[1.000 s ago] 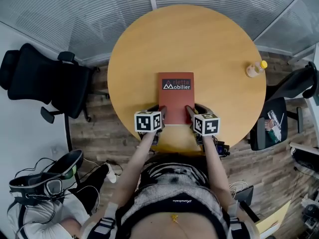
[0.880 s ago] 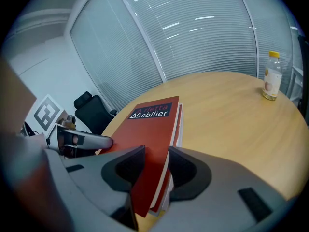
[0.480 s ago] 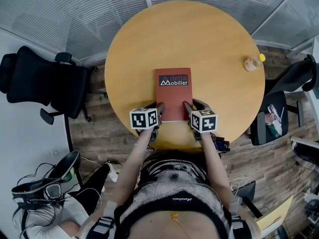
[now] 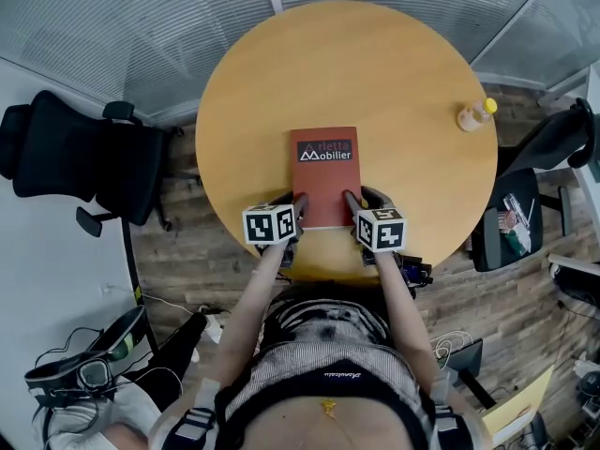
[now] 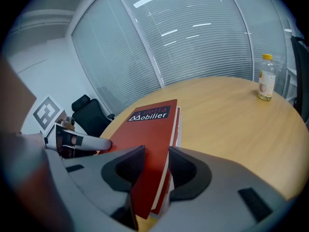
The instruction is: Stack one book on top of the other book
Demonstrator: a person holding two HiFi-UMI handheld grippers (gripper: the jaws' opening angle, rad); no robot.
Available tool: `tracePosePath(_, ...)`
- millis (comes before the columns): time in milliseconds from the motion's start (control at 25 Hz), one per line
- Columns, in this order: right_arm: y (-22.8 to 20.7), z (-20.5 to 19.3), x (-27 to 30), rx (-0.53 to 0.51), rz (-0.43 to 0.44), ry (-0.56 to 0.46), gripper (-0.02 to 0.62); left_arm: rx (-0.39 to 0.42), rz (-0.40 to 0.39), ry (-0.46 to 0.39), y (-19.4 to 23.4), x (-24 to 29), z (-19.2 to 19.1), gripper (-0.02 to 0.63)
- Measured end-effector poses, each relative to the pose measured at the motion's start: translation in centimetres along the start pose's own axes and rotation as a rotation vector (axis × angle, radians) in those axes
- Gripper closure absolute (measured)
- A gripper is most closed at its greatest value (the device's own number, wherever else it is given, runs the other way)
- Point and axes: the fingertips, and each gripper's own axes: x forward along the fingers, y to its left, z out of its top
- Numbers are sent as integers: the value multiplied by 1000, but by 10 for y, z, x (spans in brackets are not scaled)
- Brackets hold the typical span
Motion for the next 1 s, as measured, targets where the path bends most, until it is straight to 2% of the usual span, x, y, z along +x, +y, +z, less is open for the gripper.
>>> tracePosePath(1000, 0, 2, -4, 6, 24, -20, 440, -10, -8, -12, 0, -2, 2, 436)
